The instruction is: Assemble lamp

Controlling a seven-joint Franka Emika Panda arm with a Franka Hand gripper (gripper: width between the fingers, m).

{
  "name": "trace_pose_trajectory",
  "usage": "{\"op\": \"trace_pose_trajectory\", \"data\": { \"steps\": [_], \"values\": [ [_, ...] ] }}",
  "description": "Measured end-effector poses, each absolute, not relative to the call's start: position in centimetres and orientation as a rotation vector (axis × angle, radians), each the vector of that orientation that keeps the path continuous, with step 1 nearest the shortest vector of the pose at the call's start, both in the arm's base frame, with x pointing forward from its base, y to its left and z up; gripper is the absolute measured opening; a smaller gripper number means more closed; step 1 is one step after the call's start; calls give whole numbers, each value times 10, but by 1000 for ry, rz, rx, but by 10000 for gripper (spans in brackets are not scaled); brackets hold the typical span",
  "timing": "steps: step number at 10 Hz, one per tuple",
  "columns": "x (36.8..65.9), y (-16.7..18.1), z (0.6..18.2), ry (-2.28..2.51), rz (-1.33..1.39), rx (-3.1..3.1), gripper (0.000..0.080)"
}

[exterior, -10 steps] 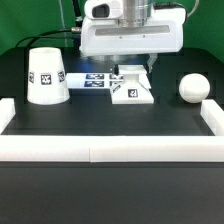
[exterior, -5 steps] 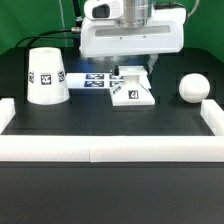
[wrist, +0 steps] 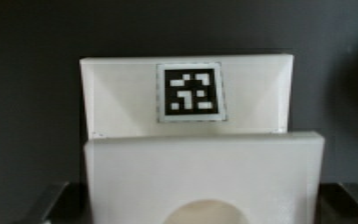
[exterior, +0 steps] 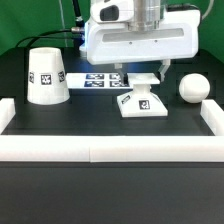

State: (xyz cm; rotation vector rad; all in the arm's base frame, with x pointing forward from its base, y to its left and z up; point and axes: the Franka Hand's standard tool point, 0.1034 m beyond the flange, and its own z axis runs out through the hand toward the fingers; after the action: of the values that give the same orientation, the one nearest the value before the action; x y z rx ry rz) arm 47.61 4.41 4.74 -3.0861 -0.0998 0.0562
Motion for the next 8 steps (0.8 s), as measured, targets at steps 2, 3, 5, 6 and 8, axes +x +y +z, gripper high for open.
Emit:
{"op": "trace_pose_trajectory", "data": {
  "steps": [2,3,5,6,8],
  "values": [
    [498,53,48,-112,14,-3083,534],
    [507,57,48,-118,-2,-3081,534],
    [521,69,48,-117,-27,-3078,534],
    [532,74,48,-117,-45,-3076,534],
    [549,83,48,-44,-69,-3070,534]
  ]
}}
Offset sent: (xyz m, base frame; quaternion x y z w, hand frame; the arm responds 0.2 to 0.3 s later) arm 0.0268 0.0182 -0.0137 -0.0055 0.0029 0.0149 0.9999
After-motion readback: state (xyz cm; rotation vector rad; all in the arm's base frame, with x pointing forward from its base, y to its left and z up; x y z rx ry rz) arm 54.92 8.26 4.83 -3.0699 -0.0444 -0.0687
